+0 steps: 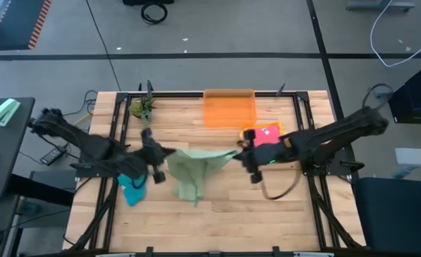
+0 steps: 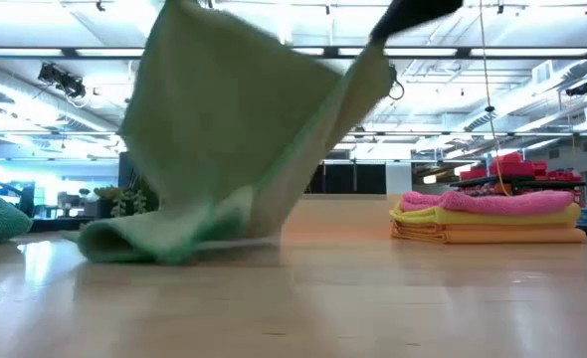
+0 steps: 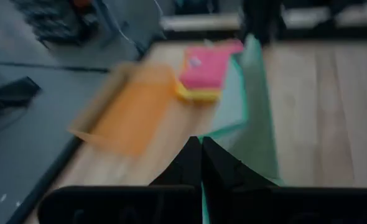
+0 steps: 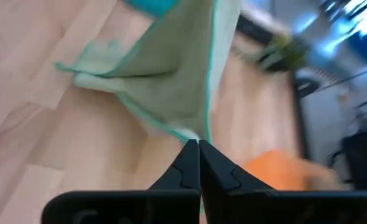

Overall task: Fold microfiber towels
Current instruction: Fold the green microfiber cloth

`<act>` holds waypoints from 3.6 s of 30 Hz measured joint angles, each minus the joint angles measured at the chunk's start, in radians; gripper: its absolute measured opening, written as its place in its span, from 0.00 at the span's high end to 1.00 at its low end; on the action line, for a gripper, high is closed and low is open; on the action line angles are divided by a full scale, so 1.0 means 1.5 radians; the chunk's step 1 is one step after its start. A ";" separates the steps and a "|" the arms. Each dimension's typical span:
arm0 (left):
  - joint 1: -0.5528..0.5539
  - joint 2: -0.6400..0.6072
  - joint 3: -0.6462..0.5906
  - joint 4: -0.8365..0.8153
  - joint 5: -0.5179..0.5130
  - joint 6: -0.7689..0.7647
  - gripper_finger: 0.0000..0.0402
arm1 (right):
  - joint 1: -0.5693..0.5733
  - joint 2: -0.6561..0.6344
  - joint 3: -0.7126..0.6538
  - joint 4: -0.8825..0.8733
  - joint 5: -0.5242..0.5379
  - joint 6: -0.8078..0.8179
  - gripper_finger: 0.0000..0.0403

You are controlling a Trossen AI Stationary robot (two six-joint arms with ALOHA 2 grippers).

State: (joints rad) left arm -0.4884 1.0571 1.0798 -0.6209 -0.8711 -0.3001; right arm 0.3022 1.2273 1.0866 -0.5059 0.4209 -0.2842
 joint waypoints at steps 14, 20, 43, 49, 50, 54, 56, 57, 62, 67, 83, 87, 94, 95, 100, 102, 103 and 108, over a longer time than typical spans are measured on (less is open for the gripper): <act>0.088 -0.143 0.001 0.218 -0.022 0.232 0.99 | -0.056 -0.125 0.001 0.035 0.035 -0.414 1.00; 0.143 -0.148 0.001 0.242 0.049 0.250 0.99 | -0.089 -0.094 0.001 0.116 0.116 -0.616 1.00; -0.139 0.127 -0.439 0.665 0.185 -0.246 0.99 | 0.270 0.291 0.001 -0.043 -0.181 0.395 0.87; -0.146 0.244 -0.417 0.723 0.181 -0.247 0.99 | 0.314 0.354 0.001 -0.034 -0.205 0.769 0.66; -0.146 0.256 -0.410 0.724 0.181 -0.246 0.99 | 0.321 0.359 0.001 -0.030 -0.205 0.824 0.62; -0.144 0.283 -0.386 0.719 0.182 -0.215 0.98 | 0.359 0.366 0.001 0.060 -0.159 0.936 0.51; -0.143 0.284 -0.377 0.723 0.181 -0.193 0.97 | 0.382 0.372 0.001 0.131 -0.087 0.913 0.47; -0.144 0.284 -0.373 0.722 0.181 -0.180 0.97 | 0.395 0.380 0.001 0.162 -0.049 0.863 0.46; -0.144 0.284 -0.363 0.722 0.182 -0.137 0.99 | 0.461 0.441 0.001 0.225 0.073 0.607 0.46; -0.144 0.284 -0.363 0.720 0.182 -0.136 0.97 | 0.452 0.486 0.001 0.205 0.107 0.624 0.47; -0.139 0.284 -0.363 0.720 0.182 -0.124 0.99 | 0.438 0.534 0.003 0.216 0.143 0.643 0.54; -0.139 0.284 -0.363 0.720 0.182 -0.125 0.97 | 0.431 0.532 0.001 0.198 0.178 0.641 0.71; -0.141 0.284 -0.362 0.722 0.184 -0.125 0.98 | 0.419 0.507 0.000 0.185 0.178 0.641 0.98; -0.144 0.282 -0.359 0.721 0.188 -0.123 0.98 | 0.418 0.489 0.000 0.184 0.178 0.633 0.98; -0.151 0.228 -0.327 0.720 0.213 -0.050 0.99 | 0.410 0.365 0.001 0.090 0.191 0.621 0.98; -0.155 0.196 -0.314 0.714 0.214 0.000 0.99 | 0.407 0.302 0.001 0.025 0.225 0.623 0.99; -0.155 0.178 -0.308 0.714 0.211 0.026 0.98 | 0.404 0.268 0.001 -0.006 0.250 0.622 0.99; -0.154 0.084 -0.262 0.715 0.134 0.168 0.99 | 0.391 0.093 0.001 -0.070 0.397 0.523 0.99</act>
State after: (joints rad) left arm -0.7186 1.1833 0.6867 0.4510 -0.6697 -0.0476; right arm 0.8884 1.3672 1.0878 -0.6107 1.0160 0.5000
